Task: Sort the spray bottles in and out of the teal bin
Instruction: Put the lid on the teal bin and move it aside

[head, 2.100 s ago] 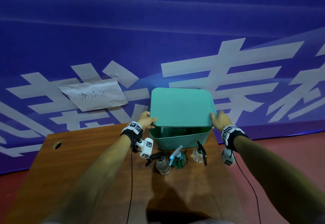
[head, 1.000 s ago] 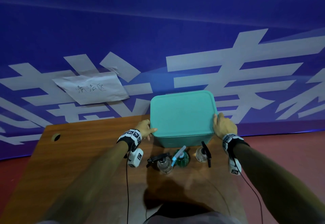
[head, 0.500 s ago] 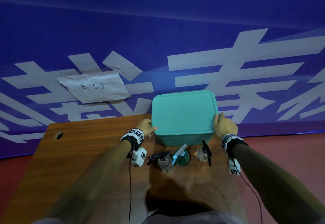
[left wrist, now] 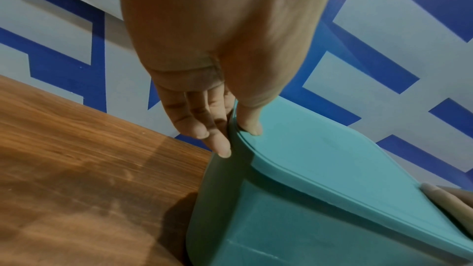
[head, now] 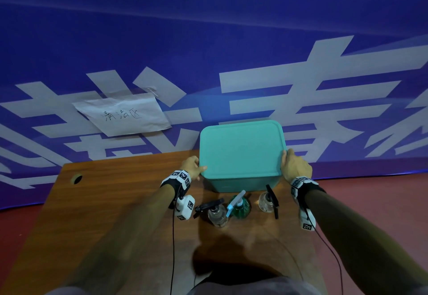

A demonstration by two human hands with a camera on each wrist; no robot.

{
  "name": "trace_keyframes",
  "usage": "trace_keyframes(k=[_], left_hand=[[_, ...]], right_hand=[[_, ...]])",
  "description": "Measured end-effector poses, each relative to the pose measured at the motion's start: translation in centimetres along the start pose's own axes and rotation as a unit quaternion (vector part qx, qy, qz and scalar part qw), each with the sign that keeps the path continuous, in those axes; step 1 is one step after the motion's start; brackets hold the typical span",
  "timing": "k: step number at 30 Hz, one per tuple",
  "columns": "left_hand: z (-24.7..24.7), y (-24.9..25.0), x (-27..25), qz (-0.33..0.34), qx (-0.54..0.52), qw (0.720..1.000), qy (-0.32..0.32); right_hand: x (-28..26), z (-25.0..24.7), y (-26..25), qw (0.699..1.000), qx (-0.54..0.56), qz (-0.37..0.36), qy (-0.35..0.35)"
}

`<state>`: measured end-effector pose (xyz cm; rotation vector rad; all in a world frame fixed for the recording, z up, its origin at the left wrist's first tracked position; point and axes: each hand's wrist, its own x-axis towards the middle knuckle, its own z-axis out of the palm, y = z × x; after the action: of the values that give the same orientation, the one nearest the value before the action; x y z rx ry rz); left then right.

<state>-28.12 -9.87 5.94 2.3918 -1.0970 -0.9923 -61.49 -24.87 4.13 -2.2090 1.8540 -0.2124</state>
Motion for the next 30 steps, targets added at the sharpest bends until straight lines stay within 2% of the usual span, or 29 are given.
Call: trace_keyframes(k=[9, 19, 23, 27, 30], left_hand=[[0.6, -1.2, 0.7, -0.01, -0.02, 1.0, -0.021], [0.3, -1.0, 0.7, -0.002, -0.035, 0.999, -0.03], [0.1, -1.2, 1.2, -0.008, -0.027, 0.999, -0.046], [-0.4, -1.0, 1.9, -0.023, -0.013, 0.997, -0.072], [-0.5, -0.4, 2.8, -0.031, -0.01, 0.998, -0.056]], right_hand=[[-0.1, 0.3, -0.4, 1.0, 0.004, 0.001, 0.002], [1.7, 0.2, -0.7, 0.997, -0.042, 0.006, -0.067], [2.8, 0.0, -1.1, 0.996, -0.019, 0.021, -0.082], [3.1, 0.5, -1.2, 0.995, 0.047, 0.03, -0.082], [2.7, 0.8, -0.9, 0.994, 0.066, 0.032, -0.075]])
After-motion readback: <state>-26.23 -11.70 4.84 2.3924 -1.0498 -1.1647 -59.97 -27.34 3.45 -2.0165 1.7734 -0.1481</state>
